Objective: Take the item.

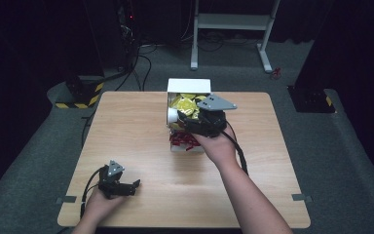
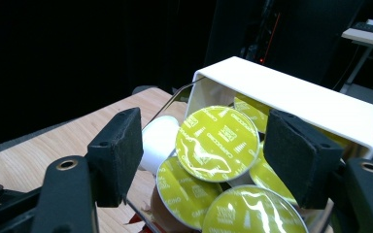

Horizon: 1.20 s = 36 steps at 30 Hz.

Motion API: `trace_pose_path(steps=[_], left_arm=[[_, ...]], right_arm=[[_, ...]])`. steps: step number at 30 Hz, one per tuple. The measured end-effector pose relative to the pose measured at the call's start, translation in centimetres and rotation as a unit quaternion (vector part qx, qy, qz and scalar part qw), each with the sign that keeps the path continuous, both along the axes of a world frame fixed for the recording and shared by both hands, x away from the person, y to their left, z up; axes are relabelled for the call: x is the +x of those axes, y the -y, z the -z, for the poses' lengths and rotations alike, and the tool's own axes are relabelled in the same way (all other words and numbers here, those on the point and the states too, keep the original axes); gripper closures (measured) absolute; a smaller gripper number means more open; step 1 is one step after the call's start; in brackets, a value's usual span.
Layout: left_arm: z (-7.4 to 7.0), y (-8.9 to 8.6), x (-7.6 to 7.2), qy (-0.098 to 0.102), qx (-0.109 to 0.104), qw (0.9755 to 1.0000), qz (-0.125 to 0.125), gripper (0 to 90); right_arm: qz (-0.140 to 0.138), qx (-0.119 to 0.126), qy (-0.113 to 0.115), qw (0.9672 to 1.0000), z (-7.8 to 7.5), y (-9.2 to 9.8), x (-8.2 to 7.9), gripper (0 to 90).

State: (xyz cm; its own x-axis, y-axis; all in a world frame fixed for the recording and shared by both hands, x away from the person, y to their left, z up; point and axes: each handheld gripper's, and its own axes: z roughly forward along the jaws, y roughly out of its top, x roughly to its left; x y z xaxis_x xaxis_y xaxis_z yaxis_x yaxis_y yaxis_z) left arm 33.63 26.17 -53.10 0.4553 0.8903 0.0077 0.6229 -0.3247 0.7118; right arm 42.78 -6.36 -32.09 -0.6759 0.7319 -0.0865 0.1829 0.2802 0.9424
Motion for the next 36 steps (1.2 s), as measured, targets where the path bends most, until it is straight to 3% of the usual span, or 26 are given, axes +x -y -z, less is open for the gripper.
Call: trace_pose_path(steps=[15,18,25,36], left_arm=[[0.0,0.0,-0.1,0.000,0.000,1.0000,0.003,1.0],[0.0,0.0,-0.1,0.000,0.000,1.0000,0.003,1.0],[0.0,0.0,-0.1,0.000,0.000,1.0000,0.004,1.0],[0.0,0.0,-0.1,-0.001,-0.001,1.0000,0.003,1.1]], right_arm=[[0.027,-0.033,-0.026,0.9987,0.4,-1.3,2.2,27.5],[0.033,-0.051,-0.018,0.9980,0.6,-1.7,2.2,27.4],[0.038,-0.064,-0.027,0.9969,1.0,-2.0,2.6,27.9],[0.042,-0.077,-0.016,0.9960,1.4,-2.6,2.6,34.0]])
